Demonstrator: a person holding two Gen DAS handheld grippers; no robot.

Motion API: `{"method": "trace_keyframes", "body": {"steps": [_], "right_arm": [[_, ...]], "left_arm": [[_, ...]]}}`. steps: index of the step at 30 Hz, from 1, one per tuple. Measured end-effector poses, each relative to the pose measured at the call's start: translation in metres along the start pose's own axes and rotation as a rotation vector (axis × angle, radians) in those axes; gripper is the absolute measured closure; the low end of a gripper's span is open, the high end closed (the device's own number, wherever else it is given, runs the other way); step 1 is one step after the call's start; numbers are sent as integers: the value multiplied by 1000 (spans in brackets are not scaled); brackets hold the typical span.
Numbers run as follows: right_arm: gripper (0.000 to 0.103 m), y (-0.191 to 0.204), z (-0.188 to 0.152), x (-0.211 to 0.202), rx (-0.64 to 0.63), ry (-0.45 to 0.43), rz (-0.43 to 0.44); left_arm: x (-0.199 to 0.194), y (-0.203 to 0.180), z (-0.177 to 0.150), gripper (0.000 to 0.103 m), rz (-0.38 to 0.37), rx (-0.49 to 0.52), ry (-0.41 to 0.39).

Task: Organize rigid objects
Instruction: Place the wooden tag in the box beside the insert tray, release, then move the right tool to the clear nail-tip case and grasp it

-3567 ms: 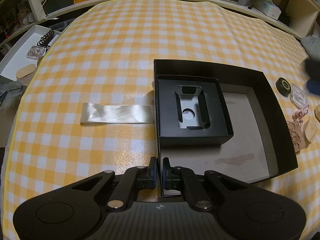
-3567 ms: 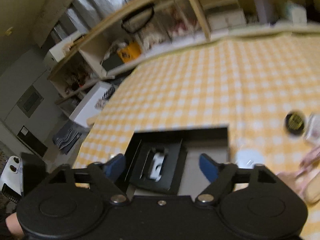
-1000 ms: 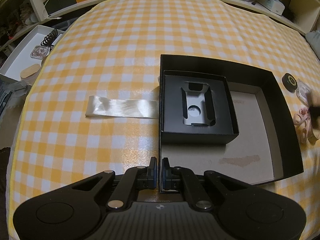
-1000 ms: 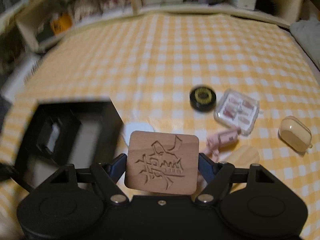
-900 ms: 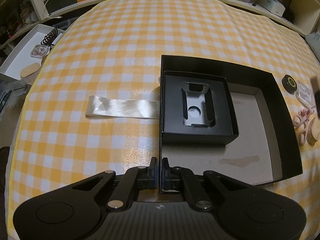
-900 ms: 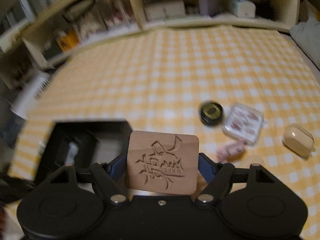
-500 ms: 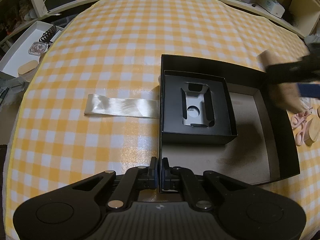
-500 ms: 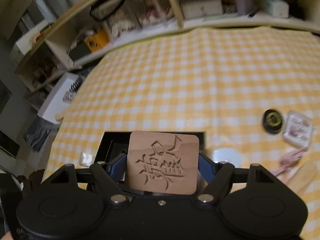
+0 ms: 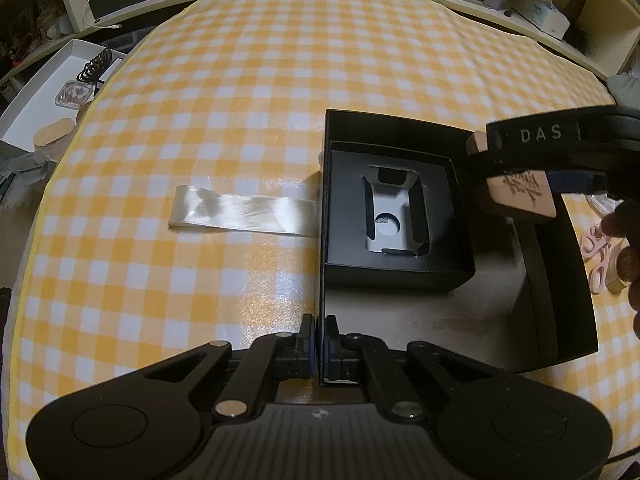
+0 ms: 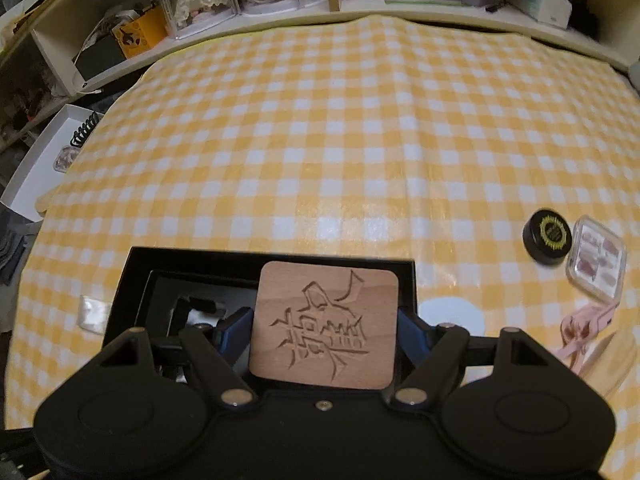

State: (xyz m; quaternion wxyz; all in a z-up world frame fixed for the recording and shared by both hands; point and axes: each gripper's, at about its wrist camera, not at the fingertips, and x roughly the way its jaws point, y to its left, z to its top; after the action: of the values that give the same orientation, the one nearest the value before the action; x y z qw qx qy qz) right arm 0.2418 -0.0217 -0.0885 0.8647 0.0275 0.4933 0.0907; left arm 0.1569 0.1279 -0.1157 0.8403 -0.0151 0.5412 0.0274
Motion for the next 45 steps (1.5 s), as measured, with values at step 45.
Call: {"method": "trace_keyframes", "body": {"steps": [45], "right_arm": [[0,-80,-74,-143,-146,-176,306]], "left_arm": [[-2,-5,1,100,37,44,-2]]}}
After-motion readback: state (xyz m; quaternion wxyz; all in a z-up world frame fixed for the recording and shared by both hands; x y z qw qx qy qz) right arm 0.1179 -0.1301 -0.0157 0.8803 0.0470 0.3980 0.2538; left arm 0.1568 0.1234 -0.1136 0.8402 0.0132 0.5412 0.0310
